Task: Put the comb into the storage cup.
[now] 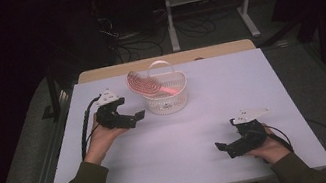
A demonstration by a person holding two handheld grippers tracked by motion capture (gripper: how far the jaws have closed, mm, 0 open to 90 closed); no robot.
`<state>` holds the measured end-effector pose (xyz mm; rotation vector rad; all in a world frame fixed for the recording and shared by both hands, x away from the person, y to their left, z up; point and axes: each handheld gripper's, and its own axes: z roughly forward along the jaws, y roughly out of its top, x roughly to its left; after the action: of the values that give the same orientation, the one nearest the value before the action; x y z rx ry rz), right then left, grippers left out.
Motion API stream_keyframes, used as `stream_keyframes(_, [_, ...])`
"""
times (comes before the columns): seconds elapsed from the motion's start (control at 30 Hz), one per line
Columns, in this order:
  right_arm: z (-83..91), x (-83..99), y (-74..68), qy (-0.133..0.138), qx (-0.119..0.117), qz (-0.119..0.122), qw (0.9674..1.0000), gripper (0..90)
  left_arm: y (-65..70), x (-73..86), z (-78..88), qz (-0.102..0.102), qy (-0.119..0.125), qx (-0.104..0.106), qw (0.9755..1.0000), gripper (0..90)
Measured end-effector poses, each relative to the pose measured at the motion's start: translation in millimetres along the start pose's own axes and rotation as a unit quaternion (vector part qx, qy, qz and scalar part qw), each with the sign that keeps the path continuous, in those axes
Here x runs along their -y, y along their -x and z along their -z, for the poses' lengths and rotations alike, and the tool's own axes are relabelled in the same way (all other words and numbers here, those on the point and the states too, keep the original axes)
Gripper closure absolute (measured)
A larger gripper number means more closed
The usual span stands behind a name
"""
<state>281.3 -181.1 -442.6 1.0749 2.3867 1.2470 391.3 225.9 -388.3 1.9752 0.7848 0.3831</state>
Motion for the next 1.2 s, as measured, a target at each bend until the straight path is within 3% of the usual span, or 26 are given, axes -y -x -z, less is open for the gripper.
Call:
stream_keyframes(0.4, [-0.1, -0.1, -0.1, 0.001, 0.001, 0.001, 1.0, 0.0, 12.6, 16.6, 13.0, -0.022, -0.016, 0.02, 0.9994, 0.0])
stream_keyframes(0.87, [0.4, -0.1, 0.0, 0.002, 0.002, 0.0, 1.0, 0.0, 23.9, 34.6, 28.1, -0.028, -0.028, 0.037, 0.9985, 0.0])
stream_keyframes(0.93, [0.4, -0.1, -0.1, 0.002, 0.002, 0.0, 1.0, 0.0, 23.7, 36.8, 29.8, -0.021, -0.026, 0.042, 0.9986, 0.0])
stream_keyframes(1.2, [0.8, -0.3, 0.4, 0.003, 0.003, 0.0, 1.0, 0.0, 29.1, 43.8, 41.0, -0.029, -0.018, 0.041, 0.9986, 0.0])
